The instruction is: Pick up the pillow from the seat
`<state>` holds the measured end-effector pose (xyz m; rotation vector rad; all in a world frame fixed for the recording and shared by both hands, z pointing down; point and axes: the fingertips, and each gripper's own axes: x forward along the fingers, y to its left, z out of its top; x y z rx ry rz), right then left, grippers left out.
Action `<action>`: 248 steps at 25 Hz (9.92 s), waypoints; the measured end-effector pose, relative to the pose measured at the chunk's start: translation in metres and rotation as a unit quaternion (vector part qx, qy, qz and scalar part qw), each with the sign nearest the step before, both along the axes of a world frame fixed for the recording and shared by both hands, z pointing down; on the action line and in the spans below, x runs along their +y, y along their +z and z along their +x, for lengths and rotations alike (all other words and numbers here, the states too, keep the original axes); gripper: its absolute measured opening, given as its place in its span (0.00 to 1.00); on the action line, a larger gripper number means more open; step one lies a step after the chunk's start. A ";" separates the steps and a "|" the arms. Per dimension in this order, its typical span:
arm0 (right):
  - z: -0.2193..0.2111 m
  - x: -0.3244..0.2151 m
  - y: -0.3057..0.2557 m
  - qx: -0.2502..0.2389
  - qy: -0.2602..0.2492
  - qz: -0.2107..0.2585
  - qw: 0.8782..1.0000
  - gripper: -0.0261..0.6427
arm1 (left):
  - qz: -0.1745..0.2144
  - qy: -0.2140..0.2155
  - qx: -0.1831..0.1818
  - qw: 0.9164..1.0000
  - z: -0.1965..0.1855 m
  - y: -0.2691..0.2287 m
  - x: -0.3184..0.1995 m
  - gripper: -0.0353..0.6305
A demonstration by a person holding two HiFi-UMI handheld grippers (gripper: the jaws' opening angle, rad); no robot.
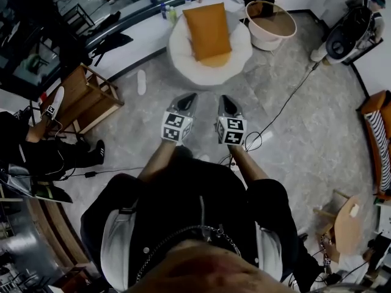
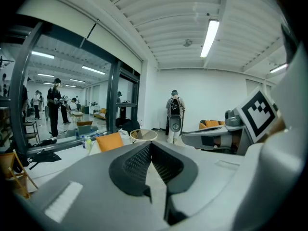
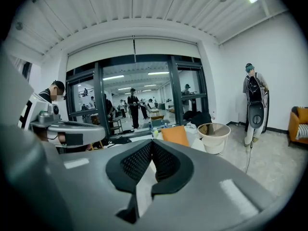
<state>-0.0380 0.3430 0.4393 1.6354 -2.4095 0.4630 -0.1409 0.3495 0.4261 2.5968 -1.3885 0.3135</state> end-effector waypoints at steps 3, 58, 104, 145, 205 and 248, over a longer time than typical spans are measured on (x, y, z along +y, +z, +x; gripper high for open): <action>0.002 0.003 0.000 -0.006 0.000 -0.002 1.000 0.04 | 0.002 0.003 -0.001 1.000 0.004 0.000 0.001 0.07; 0.117 -0.247 0.009 0.002 0.007 -0.027 1.000 0.04 | -0.049 -0.004 -0.011 0.999 0.072 0.040 -0.259 0.07; 0.079 -0.638 0.029 0.014 -0.196 -0.047 0.979 0.04 | -0.054 -0.209 0.028 0.976 0.060 0.051 -0.579 0.07; 0.056 -0.872 0.278 0.004 -0.204 -0.021 0.979 0.04 | -0.050 -0.274 0.017 0.960 -0.040 0.304 -0.751 0.20; 0.026 -0.909 0.577 -0.104 -0.456 -0.091 0.879 0.67 | -0.061 -0.105 0.117 0.986 -0.054 0.591 -0.795 0.72; 0.028 -0.795 0.016 -0.073 -0.434 -0.052 0.896 0.61 | -0.049 -0.121 0.094 0.987 -0.038 0.035 -0.693 0.68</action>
